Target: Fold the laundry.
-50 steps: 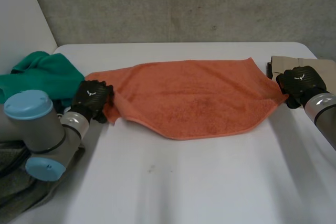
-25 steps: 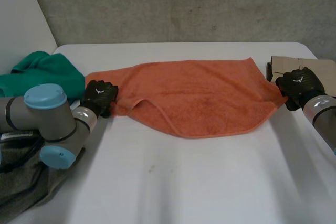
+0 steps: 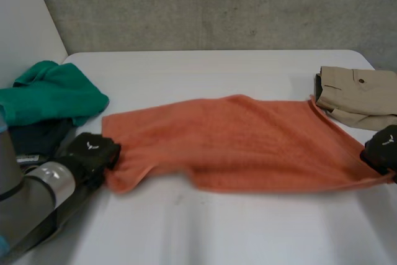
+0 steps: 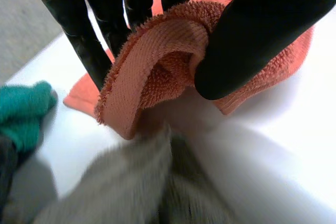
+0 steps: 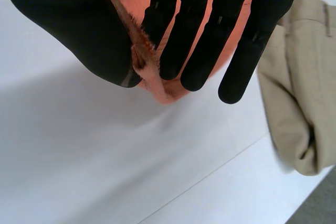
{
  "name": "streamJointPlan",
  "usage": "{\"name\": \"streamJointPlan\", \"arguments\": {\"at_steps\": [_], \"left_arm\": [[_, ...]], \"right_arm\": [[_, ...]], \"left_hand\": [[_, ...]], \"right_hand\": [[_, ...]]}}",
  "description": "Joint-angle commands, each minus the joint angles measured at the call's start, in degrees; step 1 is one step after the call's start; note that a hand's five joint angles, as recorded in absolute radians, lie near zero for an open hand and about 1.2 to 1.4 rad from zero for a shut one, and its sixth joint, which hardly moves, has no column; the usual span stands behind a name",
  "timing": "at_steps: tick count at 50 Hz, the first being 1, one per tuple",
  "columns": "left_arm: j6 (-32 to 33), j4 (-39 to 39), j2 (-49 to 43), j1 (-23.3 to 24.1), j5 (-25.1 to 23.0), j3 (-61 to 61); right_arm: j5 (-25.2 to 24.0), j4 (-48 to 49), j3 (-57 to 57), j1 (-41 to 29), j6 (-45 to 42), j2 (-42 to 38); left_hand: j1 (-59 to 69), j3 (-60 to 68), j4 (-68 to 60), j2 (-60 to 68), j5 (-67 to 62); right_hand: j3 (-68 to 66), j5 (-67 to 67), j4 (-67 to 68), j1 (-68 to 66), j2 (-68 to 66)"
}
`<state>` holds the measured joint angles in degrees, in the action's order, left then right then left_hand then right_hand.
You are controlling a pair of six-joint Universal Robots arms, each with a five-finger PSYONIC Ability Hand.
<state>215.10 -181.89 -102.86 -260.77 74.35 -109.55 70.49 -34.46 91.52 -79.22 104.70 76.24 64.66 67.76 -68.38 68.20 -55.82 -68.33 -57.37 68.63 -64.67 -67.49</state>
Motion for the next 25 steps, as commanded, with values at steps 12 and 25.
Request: {"name": "streamJointPlan", "arguments": {"at_steps": [12, 25], "left_arm": [[-14.09, -8.47, -14.11, -2.20, -3.86, 20.33], [-22.52, -15.78, -26.94, 0.52, 4.13, 38.52]], "right_arm": [[6.06, 25.83, -9.16, -9.64, 21.76, -13.57], [12.29, 48.08, -21.01, -16.23, 31.62, -26.13]], "left_hand": [[15.34, 12.24, -11.62, 11.80, -14.18], [15.34, 12.24, -11.62, 11.80, -14.18]], "right_hand": [[-11.67, -12.63, 11.37, -15.33, -12.51], [-11.67, -12.63, 11.37, -15.33, -12.51]]}}
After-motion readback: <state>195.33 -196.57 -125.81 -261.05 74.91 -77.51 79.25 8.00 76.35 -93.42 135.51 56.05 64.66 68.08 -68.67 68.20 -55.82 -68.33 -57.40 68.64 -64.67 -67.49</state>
